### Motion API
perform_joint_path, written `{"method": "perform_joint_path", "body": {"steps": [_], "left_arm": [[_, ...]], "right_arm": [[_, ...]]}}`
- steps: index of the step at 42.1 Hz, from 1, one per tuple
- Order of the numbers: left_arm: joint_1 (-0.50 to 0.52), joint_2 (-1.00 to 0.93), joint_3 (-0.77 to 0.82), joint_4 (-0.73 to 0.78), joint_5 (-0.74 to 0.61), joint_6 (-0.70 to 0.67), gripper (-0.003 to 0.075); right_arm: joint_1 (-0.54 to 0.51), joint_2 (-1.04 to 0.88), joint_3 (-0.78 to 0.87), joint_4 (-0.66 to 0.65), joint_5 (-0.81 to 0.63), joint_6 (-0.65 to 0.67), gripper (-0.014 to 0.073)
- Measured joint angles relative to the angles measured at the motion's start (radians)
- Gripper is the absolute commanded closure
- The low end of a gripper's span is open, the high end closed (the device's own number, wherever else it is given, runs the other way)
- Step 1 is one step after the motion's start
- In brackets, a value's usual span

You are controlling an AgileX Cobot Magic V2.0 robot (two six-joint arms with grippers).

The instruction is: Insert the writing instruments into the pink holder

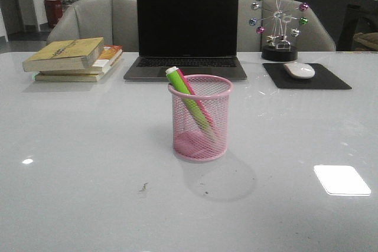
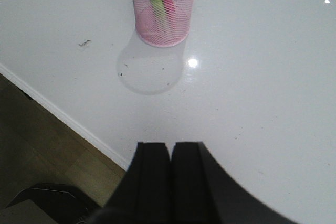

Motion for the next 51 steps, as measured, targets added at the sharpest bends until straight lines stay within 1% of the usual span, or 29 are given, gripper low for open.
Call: {"method": "perform_joint_path", "body": {"steps": [14,17,22,29,36,39,43,51], "left_arm": [[0.002,0.000,0.000,0.000,0.000,-0.001,0.0620],[0.002,0.000,0.000,0.000,0.000,-0.001,0.0620],[0.002,0.000,0.000,0.000,0.000,-0.001,0.0620],[0.002,0.000,0.000,0.000,0.000,-0.002,0.0620],[0.002,0.000,0.000,0.000,0.000,-0.002,0.0620],[0.002,0.000,0.000,0.000,0.000,-0.002,0.0620],[0.002,0.000,0.000,0.000,0.000,-0.002,0.0620],[0.002,0.000,0.000,0.000,0.000,-0.002,0.0620]], "right_arm": [[0.000,-0.017,0.000,0.000,0.000,0.000,0.0526],[-0.026,-0.043,0.011,0.000,-0.013,0.000,0.0526],[-0.139,-0.144,0.080,-0.010,-0.089,0.000,0.0526],[-0.356,-0.381,0.248,-0.014,-0.283,0.000,0.0526],[-0.518,-0.581,0.428,-0.014,-0.450,0.000,0.0526],[-0.558,-0.639,0.491,0.000,-0.490,0.000,0.0526],[-0.585,-0.696,0.564,0.016,-0.533,0.000,0.0526],[-0.591,-0.706,0.582,0.024,-0.532,0.000,0.0526]]}}
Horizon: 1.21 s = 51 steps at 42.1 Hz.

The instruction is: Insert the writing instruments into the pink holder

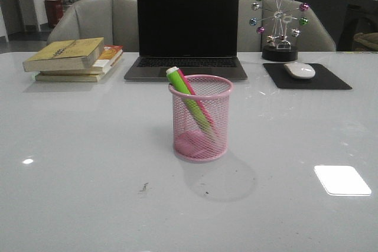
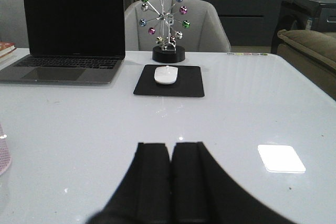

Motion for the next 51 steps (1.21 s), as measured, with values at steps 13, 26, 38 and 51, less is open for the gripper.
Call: {"method": "perform_joint_path", "body": {"steps": [13,26,38,51], "left_arm": [[0.002,0.000,0.000,0.000,0.000,0.000,0.0620],[0.004,0.000,0.000,0.000,0.000,0.000,0.0620],[0.004,0.000,0.000,0.000,0.000,0.000,0.0620],[0.004,0.000,0.000,0.000,0.000,0.000,0.0620]], "right_arm": [[0.000,0.000,0.002,0.005,-0.020,0.000,0.0526],[0.000,0.000,0.002,-0.024,-0.066,0.008,0.0526],[0.039,0.000,0.002,-0.038,-0.075,0.018,0.0526],[0.039,0.000,0.002,-0.107,-0.075,0.091,0.0526]]}}
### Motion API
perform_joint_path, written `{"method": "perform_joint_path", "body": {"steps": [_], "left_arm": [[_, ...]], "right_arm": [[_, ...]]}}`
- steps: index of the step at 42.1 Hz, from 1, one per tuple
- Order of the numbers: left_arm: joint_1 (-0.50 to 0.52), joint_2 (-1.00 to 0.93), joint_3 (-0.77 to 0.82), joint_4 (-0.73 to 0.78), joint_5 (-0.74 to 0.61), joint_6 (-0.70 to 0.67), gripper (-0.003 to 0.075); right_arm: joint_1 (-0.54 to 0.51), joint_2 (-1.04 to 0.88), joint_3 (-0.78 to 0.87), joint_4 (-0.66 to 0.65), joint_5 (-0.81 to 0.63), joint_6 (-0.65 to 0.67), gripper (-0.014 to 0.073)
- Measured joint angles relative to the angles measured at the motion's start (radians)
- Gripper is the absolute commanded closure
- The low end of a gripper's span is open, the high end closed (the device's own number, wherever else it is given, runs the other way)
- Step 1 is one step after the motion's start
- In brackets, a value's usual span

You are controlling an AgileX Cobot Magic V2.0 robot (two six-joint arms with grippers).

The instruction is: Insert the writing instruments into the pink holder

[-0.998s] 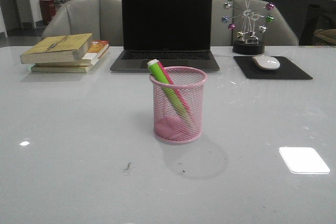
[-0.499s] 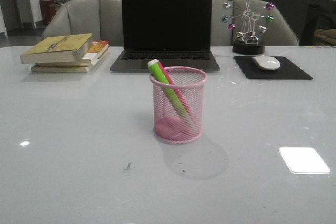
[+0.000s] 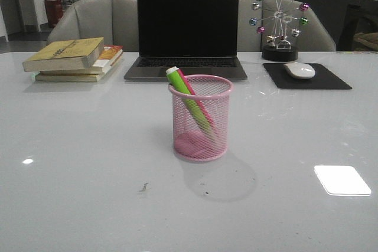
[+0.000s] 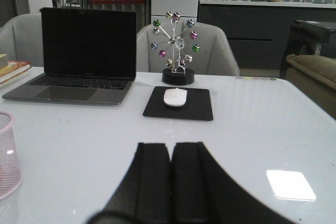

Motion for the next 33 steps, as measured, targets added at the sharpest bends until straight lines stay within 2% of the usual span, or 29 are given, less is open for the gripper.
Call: {"method": "perform_joint_path", "body": {"steps": [33], "left_arm": [[0.000,0.000,0.000,0.000,0.000,0.000,0.0620]], "right_arm": [[-0.019,0.000,0.000,0.001,-0.007,0.002,0.0526]]}}
